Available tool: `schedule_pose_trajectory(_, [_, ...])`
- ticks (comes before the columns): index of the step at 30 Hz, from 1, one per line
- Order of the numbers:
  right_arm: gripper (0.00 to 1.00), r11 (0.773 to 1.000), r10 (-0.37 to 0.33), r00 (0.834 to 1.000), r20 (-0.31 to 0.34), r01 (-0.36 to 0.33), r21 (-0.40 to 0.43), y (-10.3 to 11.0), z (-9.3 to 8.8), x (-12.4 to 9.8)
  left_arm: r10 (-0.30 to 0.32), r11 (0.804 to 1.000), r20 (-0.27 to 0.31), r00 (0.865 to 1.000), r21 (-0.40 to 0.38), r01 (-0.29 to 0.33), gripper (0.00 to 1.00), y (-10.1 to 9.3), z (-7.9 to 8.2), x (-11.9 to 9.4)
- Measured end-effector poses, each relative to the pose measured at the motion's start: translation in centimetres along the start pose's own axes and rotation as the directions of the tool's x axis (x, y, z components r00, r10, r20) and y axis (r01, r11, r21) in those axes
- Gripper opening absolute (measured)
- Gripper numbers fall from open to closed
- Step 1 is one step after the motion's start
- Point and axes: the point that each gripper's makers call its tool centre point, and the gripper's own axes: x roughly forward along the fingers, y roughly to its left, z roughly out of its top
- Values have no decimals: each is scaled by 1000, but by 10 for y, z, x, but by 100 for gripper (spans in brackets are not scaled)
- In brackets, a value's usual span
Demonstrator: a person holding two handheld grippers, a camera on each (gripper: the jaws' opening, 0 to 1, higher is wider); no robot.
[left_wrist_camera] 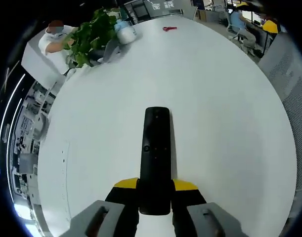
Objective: Press the specified remote control buttons in sequence, fully releasing each button before pressing the next.
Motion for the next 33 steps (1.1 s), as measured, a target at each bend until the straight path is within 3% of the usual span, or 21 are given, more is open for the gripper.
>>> schedule_pose_trajectory(10, [69, 1000, 3, 1000, -22, -3, -4, 1, -4, 1, 10, 1000, -19, 1000, -6, -10, 23, 19, 0, 10])
schedule_pose_trajectory(17, [68, 1000, 0, 1000, -27, 0, -3, 0, -5, 1, 18, 999, -39, 999, 35, -17, 23, 27, 1, 12])
schedule_pose_trajectory(22, [68, 1000, -1, 1000, -27, 1, -2, 0, -5, 1, -13, 1000, -33, 999, 11, 13, 24, 28, 1, 13])
schedule_pose_trajectory(25, [68, 1000, -4, 1000, -24, 4, -2, -1, -4, 0, -28, 998, -25, 999, -51, 27, 24, 28, -1, 13])
schedule_pose_trajectory(30, [68, 1000, -3, 1000, -24, 3, -3, 0, -4, 0, -26, 995, 9, 1000, 99, 25, 24, 25, 3, 12])
schedule_pose_trajectory(33, [68, 1000, -5, 1000, -23, 5, -1, -1, -4, 0, -24, 998, -12, 1000, 50, 25, 24, 27, 2, 14])
